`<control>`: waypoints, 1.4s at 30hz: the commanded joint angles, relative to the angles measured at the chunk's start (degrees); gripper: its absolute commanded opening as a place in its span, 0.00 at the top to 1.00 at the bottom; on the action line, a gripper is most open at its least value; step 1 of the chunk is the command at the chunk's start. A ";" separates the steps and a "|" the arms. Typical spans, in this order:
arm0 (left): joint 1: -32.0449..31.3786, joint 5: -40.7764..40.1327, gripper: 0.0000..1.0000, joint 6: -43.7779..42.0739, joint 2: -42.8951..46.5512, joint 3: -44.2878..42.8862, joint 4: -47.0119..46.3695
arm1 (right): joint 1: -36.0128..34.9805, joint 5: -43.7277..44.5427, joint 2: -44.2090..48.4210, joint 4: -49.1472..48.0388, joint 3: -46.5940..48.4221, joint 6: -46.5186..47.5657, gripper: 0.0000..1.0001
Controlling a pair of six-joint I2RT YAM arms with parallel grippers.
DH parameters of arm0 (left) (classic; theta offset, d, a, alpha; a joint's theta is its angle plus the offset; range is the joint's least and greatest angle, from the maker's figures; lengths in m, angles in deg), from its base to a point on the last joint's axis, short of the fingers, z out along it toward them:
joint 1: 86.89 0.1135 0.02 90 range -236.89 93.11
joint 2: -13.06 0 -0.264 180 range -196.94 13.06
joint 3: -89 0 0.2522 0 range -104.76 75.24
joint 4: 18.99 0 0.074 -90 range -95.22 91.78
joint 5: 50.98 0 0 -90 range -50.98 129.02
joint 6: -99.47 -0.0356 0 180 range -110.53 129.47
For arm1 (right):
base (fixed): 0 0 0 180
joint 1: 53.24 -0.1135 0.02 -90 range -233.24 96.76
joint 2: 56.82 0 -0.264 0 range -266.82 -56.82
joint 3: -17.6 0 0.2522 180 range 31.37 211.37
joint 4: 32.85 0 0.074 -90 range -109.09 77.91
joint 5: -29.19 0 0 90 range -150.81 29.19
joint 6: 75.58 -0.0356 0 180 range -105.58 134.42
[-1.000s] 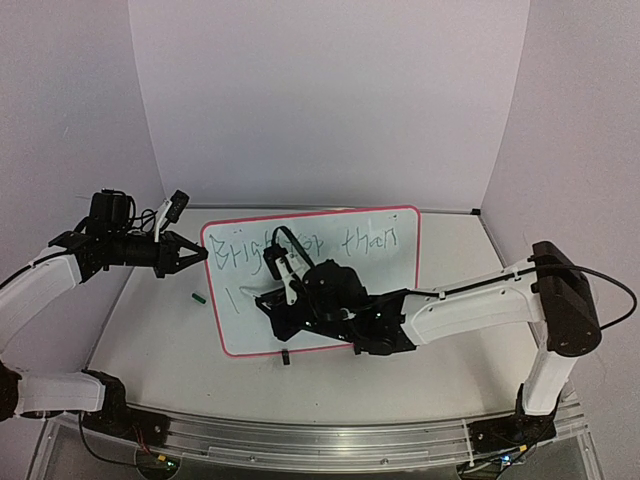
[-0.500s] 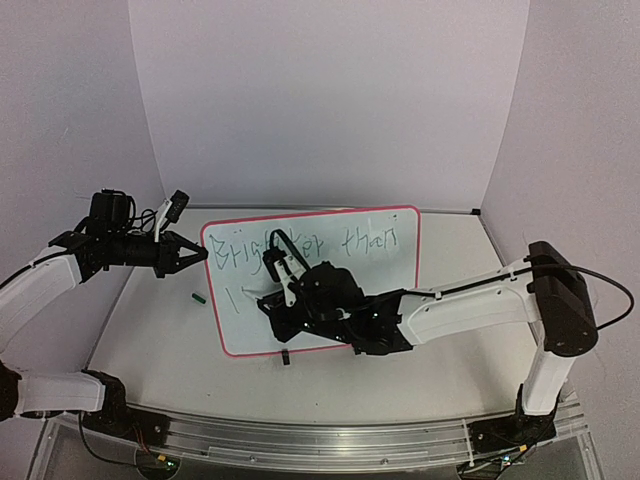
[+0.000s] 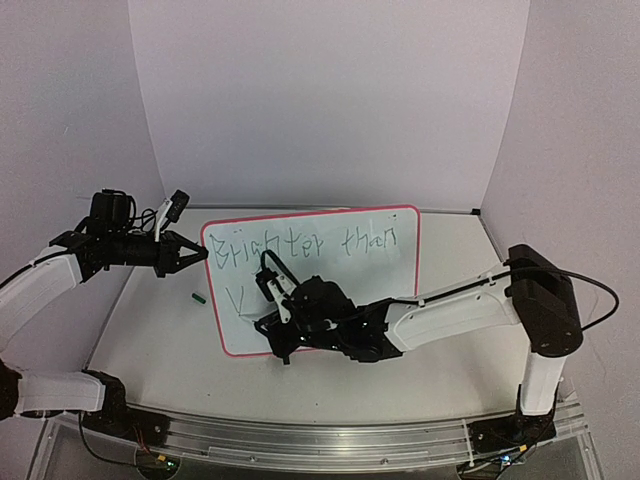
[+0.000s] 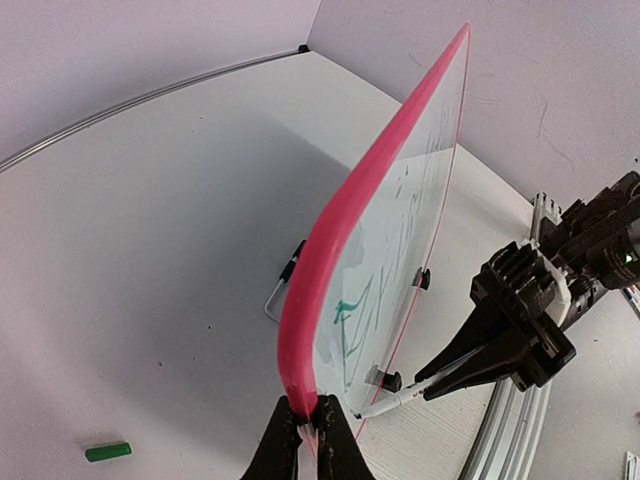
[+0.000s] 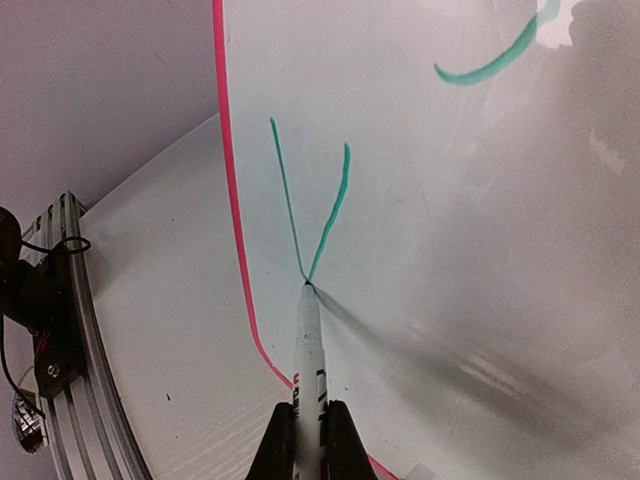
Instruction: Write a sentence on the whiteboard
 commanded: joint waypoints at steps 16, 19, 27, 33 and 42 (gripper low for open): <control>-1.20 -1.36 1.00 -1.89 -1.60 -0.26 4.70 | -1.40 -2.58 4.81 -1.87 -0.68 0.74 1.00; -1.18 -1.39 1.00 -1.91 -1.64 -0.21 4.70 | -1.41 2.25 7.93 -1.88 -2.57 0.72 1.00; -1.25 -1.20 1.00 -1.86 -1.85 -0.26 4.61 | -1.32 6.12 6.96 -1.01 -2.22 1.84 1.00; -1.23 -1.29 1.00 -1.89 -1.96 -0.23 4.63 | -1.14 7.48 5.50 -0.07 -1.05 1.77 1.00; -1.25 -1.20 1.00 -1.84 -2.12 -0.27 4.60 | -0.27 7.62 4.90 0.96 -0.92 1.00 1.00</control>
